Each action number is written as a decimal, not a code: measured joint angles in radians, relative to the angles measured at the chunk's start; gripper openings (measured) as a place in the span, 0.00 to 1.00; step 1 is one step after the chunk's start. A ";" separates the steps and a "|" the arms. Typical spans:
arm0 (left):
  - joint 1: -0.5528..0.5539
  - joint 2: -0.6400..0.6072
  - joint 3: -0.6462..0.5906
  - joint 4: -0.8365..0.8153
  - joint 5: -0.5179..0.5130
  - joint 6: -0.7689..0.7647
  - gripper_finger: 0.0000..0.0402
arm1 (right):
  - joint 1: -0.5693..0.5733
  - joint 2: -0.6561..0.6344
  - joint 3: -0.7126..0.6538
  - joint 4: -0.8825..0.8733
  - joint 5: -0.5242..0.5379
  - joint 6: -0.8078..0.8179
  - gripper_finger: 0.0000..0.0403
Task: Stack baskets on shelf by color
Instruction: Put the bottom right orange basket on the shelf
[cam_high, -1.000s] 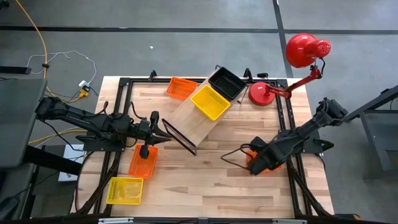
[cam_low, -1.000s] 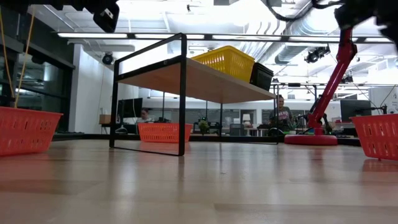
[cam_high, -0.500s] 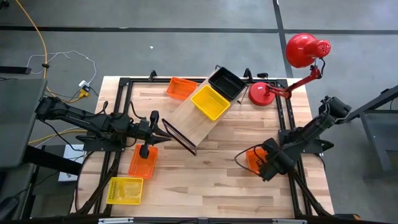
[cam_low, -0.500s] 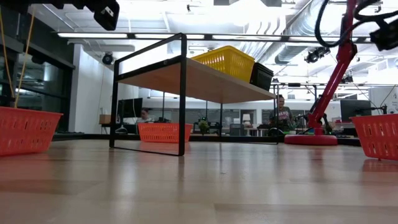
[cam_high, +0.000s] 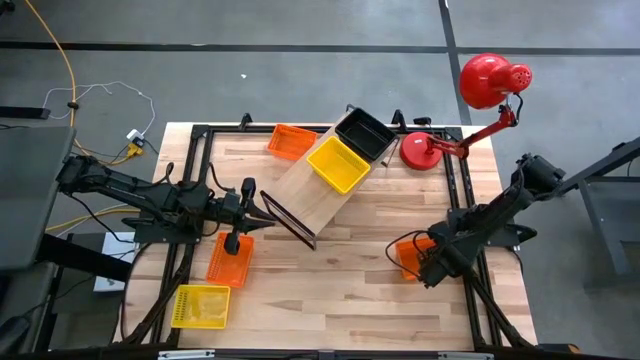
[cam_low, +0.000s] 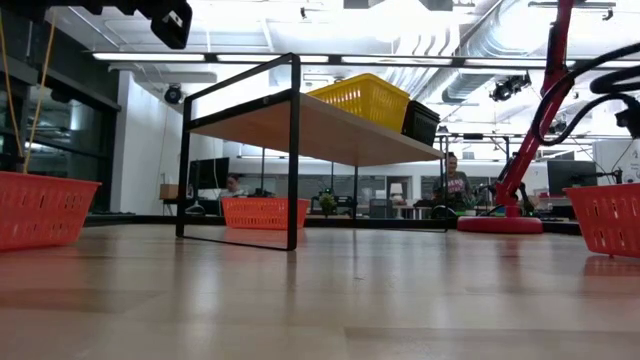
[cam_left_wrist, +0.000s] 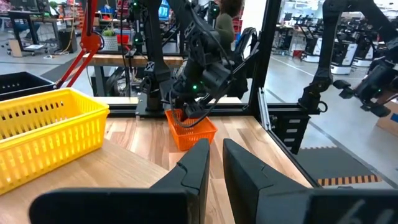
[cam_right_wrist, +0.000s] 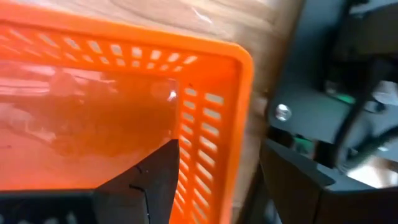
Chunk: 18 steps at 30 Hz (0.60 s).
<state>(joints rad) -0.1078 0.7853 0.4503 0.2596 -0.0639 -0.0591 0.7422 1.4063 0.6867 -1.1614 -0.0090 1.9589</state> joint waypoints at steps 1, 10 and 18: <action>0.000 0.000 0.000 0.000 0.000 0.000 0.09 | 0.000 0.000 -0.007 0.013 0.009 0.000 0.52; 0.000 0.000 0.000 0.000 0.000 -0.007 0.09 | 0.000 0.000 0.030 -0.032 0.014 -0.074 0.21; 0.000 0.000 0.000 0.000 0.000 -0.008 0.09 | 0.000 0.000 0.319 -0.198 0.137 -0.150 0.02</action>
<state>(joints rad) -0.1078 0.7853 0.4503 0.2595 -0.0639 -0.0669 0.7425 1.4067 1.0056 -1.3594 0.1277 1.8087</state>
